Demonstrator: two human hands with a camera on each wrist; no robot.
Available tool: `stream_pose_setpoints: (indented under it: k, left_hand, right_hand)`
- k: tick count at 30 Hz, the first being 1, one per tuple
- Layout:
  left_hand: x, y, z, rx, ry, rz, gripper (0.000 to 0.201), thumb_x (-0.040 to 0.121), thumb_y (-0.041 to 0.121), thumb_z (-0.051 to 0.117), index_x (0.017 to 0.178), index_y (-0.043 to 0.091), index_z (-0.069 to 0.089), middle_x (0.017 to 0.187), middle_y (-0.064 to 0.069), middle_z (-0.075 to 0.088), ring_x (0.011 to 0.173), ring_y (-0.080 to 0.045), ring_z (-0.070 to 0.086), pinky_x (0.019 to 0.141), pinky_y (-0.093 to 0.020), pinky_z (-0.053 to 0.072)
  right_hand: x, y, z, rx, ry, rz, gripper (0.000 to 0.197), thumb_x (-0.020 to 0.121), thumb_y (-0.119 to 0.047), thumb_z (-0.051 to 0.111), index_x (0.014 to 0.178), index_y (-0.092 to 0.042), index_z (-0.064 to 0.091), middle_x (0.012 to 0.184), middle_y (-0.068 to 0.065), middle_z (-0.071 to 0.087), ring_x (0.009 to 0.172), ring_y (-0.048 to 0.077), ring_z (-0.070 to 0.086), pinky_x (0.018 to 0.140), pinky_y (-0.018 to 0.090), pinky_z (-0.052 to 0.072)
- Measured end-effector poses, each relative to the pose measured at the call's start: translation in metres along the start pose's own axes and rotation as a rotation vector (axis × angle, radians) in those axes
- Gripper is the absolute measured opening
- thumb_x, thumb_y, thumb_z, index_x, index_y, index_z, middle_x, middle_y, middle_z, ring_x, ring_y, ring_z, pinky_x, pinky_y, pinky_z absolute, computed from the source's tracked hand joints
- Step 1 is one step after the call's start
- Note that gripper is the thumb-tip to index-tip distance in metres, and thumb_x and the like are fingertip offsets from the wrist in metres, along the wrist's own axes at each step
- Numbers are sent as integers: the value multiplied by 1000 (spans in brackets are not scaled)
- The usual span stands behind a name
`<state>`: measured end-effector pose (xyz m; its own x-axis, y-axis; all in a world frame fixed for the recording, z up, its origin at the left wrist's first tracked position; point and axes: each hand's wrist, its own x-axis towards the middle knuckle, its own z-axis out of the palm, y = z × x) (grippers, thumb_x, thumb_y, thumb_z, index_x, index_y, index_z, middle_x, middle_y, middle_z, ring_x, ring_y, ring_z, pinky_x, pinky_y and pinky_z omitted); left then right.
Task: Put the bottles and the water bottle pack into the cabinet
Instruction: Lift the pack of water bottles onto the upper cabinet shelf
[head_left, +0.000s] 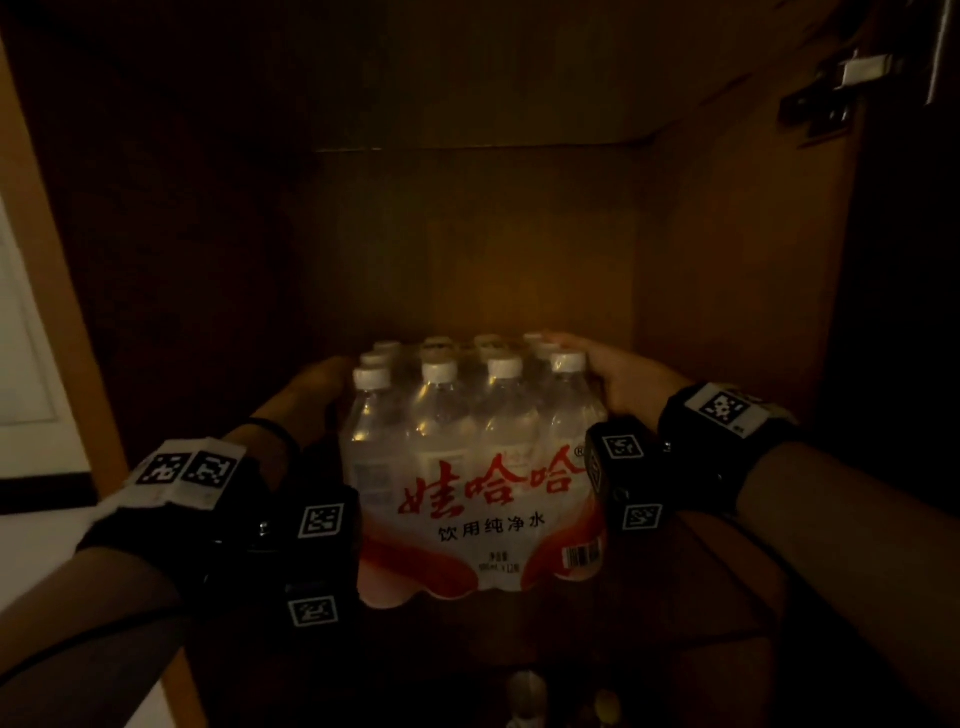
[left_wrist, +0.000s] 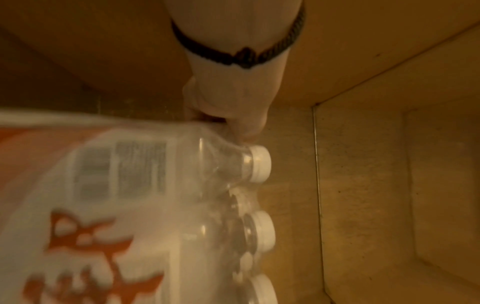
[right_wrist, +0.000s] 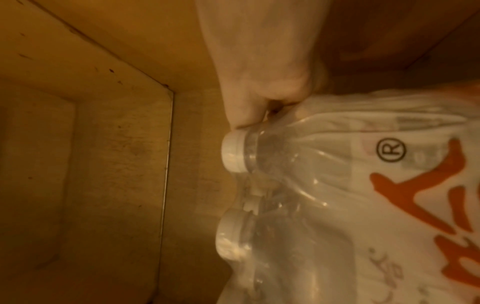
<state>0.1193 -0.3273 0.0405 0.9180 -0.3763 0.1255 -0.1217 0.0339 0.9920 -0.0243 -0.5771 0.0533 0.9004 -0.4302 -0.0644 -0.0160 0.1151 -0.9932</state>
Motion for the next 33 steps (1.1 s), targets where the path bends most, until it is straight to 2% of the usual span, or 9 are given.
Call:
stream_pose_setpoints:
  k: [3,10,15,19,22,24,26,31,33]
  left_hand:
    - [-3,3,-9,21,-41,-82,32,99,22,42,68,18,49,62,1,46,57,-12,41,52,-20,34]
    - [-8,2,-12,12,-76,-81,25,97,26,48,74,17,53,75,-6,46,64,-17,43,61,-29,35]
    - [-13,2,-11,147,5,30,14,95,18,56,83,12,60,103,-19,57,73,-23,59,67,-33,48]
    - [-15,8,-11,499,96,90,28,96,20,55,83,-3,62,90,-20,58,62,-25,59,52,-30,49]
    - [-19,4,-14,560,84,158,32,87,33,61,70,6,62,89,-23,65,75,-33,62,68,-40,50]
    - [-13,-2,-14,524,101,233,38,76,40,58,87,5,67,107,-23,68,97,-37,64,87,-50,52]
    - [-12,-1,-7,386,145,265,33,83,32,56,105,9,64,115,-15,66,102,-31,62,92,-43,49]
    - [-36,1,20,163,143,417,15,96,22,49,92,20,63,92,9,63,86,-6,60,79,-23,48]
    - [-45,-7,22,185,120,501,17,93,27,52,97,17,66,94,11,64,91,-6,62,79,-21,49]
  right_hand:
    - [10,0,-4,-32,8,-20,28,93,-44,53,92,-21,69,66,3,74,51,14,69,50,27,58]
    - [6,8,-9,-96,44,-34,28,100,-22,45,80,-9,60,50,-1,70,41,7,65,43,17,52]
    - [-3,13,-11,-116,57,-66,22,99,-25,48,98,-10,64,87,5,67,59,9,66,55,22,55]
    - [-20,8,-22,-560,231,-98,20,97,-25,53,111,-12,57,107,10,58,82,22,57,68,30,48]
    - [-22,7,-23,-654,311,-165,20,96,-33,53,86,-17,58,106,10,62,82,24,61,61,29,50]
    - [-22,8,-17,-553,273,-199,27,97,-41,48,100,-18,62,108,6,64,94,24,63,72,31,51]
    - [-27,8,-7,-451,215,-252,36,99,-44,43,120,-21,60,113,0,63,103,19,60,79,31,48]
    - [-42,18,6,-351,187,-332,39,97,-51,40,115,-26,64,102,-8,69,92,7,65,70,22,46]
    - [-51,25,9,-342,204,-362,39,96,-50,43,118,-25,63,104,-8,69,92,6,66,69,21,47]
